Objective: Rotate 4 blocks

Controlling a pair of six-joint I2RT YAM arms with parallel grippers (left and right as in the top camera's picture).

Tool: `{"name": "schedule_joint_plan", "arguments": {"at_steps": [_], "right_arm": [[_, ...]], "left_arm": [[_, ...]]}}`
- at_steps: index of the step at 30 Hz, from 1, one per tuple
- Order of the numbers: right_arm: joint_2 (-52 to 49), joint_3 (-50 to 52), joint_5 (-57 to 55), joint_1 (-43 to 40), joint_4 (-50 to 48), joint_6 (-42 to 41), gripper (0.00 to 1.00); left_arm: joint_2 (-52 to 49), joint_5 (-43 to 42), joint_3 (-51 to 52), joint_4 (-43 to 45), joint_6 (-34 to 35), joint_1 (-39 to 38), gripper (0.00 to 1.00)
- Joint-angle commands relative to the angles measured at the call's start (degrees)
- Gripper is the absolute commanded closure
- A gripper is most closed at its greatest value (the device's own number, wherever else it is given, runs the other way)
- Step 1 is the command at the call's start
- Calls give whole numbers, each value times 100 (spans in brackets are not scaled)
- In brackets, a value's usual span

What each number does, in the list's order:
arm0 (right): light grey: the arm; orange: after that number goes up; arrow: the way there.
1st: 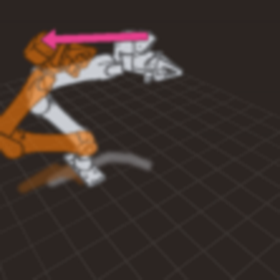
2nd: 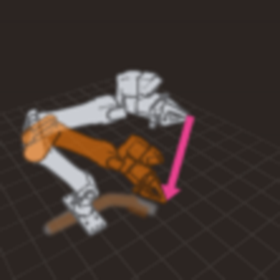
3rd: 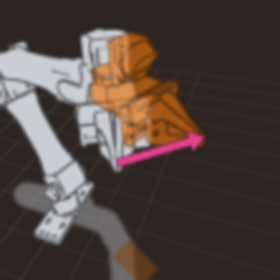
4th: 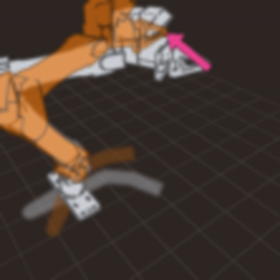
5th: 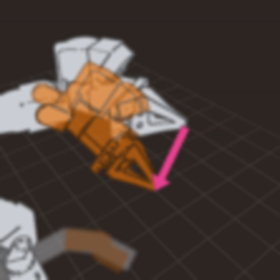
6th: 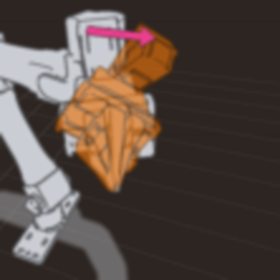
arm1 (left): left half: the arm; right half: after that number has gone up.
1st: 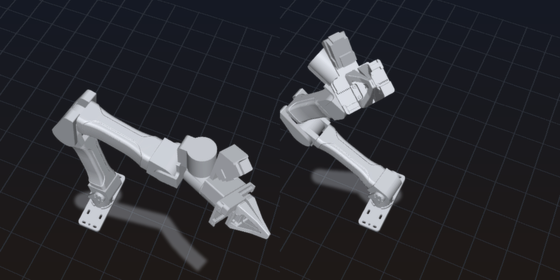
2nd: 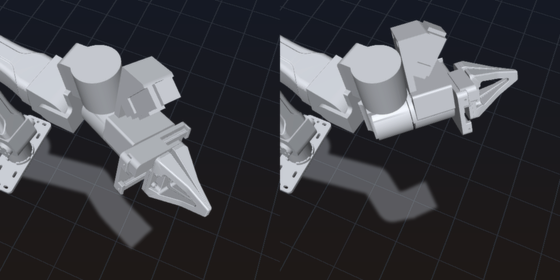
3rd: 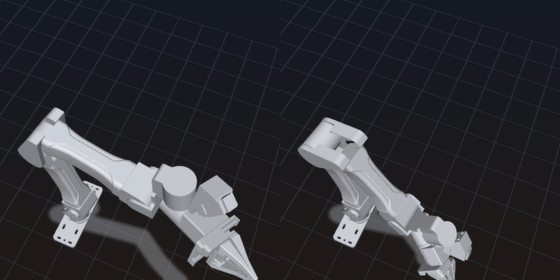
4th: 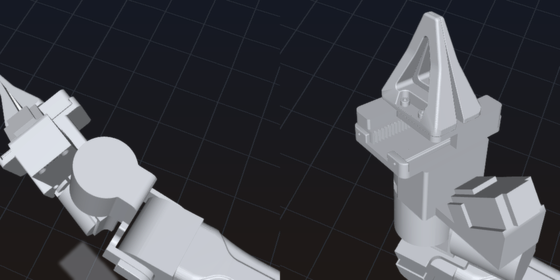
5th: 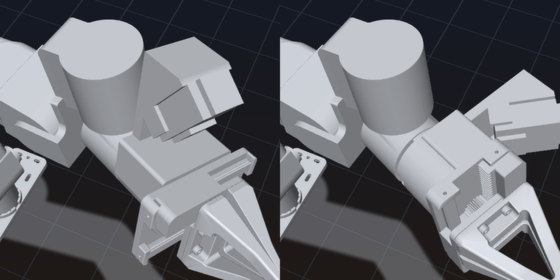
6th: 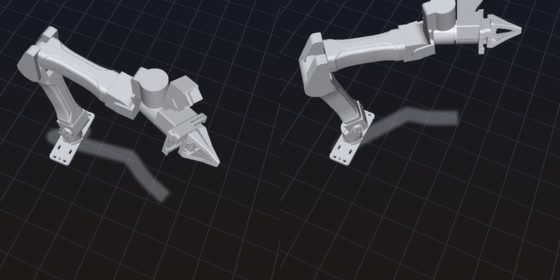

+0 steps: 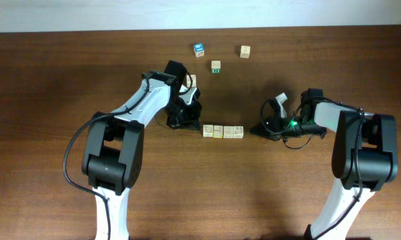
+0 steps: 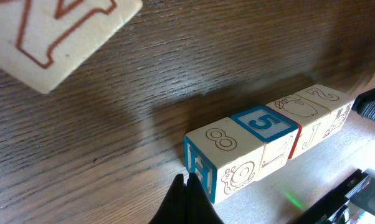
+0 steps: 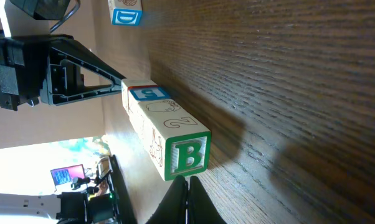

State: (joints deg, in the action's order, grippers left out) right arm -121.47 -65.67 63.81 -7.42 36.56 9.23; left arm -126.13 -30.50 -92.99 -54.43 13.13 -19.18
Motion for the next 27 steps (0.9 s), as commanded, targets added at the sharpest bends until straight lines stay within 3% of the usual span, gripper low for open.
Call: {"name": "schedule_joint_plan", "arguments": {"at_steps": [1, 27], "right_arm": [[-79, 52, 155, 28, 4, 81, 95], [-79, 52, -299, 48, 83, -223, 96]], "left_arm": [[-31, -127, 35, -50, 181, -17, 100], [-31, -278, 35, 138, 334, -254, 100]]}}
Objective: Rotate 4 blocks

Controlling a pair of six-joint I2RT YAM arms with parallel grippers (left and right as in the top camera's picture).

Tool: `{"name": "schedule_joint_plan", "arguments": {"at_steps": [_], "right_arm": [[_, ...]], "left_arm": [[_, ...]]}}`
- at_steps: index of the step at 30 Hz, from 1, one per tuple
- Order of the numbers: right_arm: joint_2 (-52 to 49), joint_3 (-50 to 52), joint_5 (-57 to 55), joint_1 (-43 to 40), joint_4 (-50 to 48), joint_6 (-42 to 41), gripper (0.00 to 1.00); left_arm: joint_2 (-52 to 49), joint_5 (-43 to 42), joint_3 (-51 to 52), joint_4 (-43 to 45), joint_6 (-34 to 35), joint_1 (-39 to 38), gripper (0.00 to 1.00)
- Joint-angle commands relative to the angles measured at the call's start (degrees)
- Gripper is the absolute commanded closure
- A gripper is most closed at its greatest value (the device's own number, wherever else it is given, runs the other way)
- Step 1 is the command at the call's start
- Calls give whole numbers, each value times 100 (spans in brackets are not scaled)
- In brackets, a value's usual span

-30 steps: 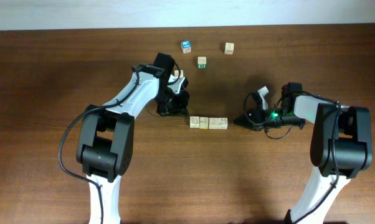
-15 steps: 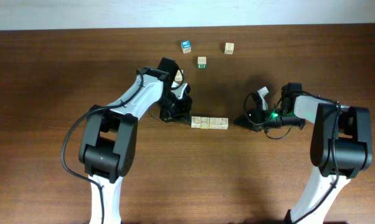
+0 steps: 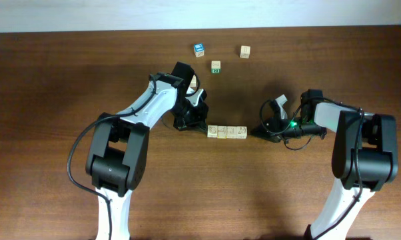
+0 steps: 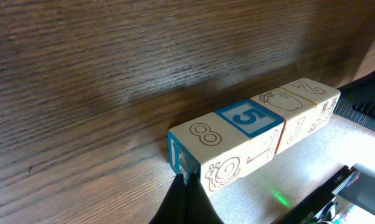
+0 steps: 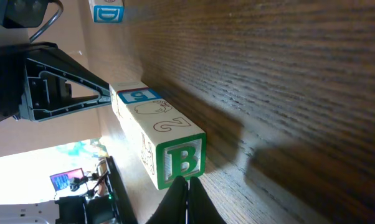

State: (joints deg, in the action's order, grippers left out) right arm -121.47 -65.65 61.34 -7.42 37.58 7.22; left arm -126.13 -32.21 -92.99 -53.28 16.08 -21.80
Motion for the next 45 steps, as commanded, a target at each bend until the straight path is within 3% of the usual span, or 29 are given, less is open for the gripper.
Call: {"name": "schedule_joint_plan", "arguments": {"at_steps": [1, 27, 38, 45], "right_arm": [[-79, 50, -52, 103, -55, -24, 96], [-68, 50, 271, 409, -289, -151, 96], [638, 42, 225, 409, -33, -175, 96], [662, 76, -1088, 409, -33, -798, 96]], "left_arm": [[-31, -107, 35, 26, 39, 9, 100], [-31, -129, 35, 205, 103, -70, 100], [-31, -133, 35, 205, 105, -72, 100], [-31, -151, 35, 208, 105, -70, 100]]}}
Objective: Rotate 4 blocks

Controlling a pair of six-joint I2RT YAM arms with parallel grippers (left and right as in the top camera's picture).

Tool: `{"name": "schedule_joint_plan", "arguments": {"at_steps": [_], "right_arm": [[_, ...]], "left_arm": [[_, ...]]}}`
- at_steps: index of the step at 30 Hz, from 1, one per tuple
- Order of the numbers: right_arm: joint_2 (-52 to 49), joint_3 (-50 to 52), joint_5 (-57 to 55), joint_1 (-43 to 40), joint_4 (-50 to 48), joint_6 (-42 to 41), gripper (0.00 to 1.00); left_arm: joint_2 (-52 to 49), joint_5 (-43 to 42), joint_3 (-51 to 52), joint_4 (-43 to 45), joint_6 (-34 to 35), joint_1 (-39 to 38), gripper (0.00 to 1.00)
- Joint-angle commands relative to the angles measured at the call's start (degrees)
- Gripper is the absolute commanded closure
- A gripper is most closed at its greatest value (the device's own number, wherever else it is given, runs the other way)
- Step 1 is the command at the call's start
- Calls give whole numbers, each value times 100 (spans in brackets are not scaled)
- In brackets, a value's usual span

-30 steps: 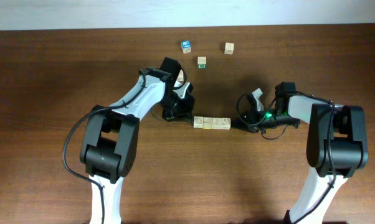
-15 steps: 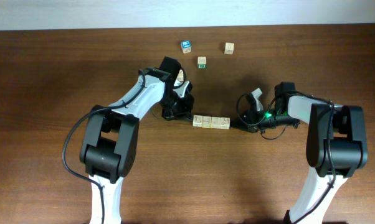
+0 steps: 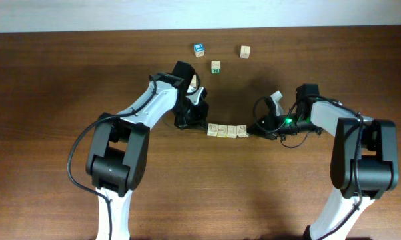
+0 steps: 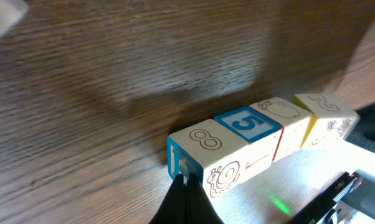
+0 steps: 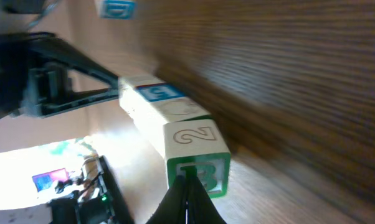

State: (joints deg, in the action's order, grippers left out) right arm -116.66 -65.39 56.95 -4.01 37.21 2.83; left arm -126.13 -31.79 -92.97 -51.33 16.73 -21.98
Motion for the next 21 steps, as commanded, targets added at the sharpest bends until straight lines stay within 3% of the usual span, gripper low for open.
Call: {"name": "schedule_joint_plan", "arguments": {"at_steps": [1, 9, 21], "right_arm": [[175, 118, -863, 68, -22, -514, 96], [-24, 205, -485, 260, -431, -632, 96], [-22, 208, -643, -35, -192, -457, 96]], "left_arm": [[-31, -190, 33, 15, 39, -52, 100], [-31, -190, 33, 33, 37, -52, 100], [-31, -188, 33, 33, 37, -52, 100]]}}
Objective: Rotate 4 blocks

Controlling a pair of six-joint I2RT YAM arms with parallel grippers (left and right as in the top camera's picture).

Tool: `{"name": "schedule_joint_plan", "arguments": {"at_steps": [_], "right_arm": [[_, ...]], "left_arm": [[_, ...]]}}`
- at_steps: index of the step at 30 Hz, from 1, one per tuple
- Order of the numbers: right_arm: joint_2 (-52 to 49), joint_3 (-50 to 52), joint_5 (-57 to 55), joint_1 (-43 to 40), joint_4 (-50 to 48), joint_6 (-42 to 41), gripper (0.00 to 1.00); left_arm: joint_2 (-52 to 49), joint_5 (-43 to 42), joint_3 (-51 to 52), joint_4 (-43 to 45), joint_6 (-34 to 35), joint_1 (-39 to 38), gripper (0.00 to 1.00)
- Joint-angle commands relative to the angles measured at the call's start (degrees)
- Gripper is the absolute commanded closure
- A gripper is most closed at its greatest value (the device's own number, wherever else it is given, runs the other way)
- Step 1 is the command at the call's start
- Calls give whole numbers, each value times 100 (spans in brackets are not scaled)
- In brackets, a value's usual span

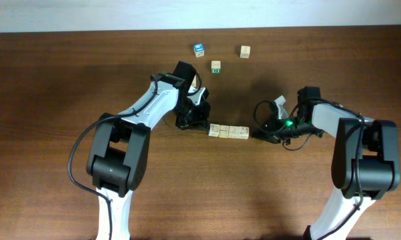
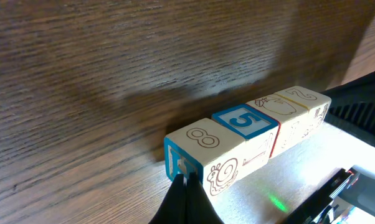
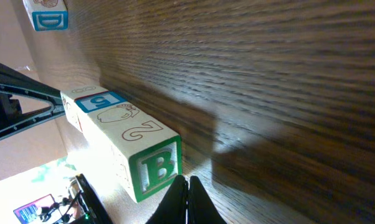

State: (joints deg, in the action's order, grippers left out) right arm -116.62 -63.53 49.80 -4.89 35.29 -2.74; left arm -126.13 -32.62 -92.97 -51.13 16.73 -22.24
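Observation:
Four wooden blocks lie in one straight row [image 1: 228,132]. From left to right their tops show an 8 [image 2: 203,140], a blue 5 [image 2: 245,120], an acorn [image 2: 276,104] and a 2 [image 2: 303,95]. My left gripper [image 2: 189,180] is shut, and its tip touches the blue end face of the 8 block. The right end block shows a green B face [image 3: 156,171]. My right gripper [image 3: 187,183] is shut, with its tip just beside that face. In the overhead view the left gripper [image 1: 204,125] and the right gripper [image 1: 256,133] flank the row.
Three loose blocks sit at the back of the table: a blue one [image 1: 199,49], a green one [image 1: 216,66] and a tan one [image 1: 244,51]. Another block [image 1: 194,81] shows partly behind the left arm. A cable loops near the right wrist [image 1: 280,103].
The right gripper has drawn back slightly from the B face. The end block with the 2, which sat skewed out of line, is back in line with the others. The left gripper stays at the 8 block.
At first the left gripper was shut at the row's left end and the right gripper stood apart from the B block. Then the row lay a little farther right. Later the right tip pressed the B block and skewed it. Now the row is straight again.

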Motion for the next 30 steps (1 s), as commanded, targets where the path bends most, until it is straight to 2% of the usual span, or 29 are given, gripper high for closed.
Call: {"name": "schedule_joint_plan", "arguments": {"at_steps": [1, 15, 22, 30], "right_arm": [[-26, 22, 74, 83, -17, 103, 96], [254, 9, 398, 422, -151, 229, 96], [282, -546, 284, 1049, 280, 229, 96], [313, -807, 92, 1174, 555, 225, 96]], "left_arm": [[-31, -107, 33, 13, 37, -26, 100], [-31, -107, 33, 15, 37, -26, 100], [-31, -107, 33, 15, 37, -26, 100], [-31, -105, 33, 15, 37, -26, 100]]}}
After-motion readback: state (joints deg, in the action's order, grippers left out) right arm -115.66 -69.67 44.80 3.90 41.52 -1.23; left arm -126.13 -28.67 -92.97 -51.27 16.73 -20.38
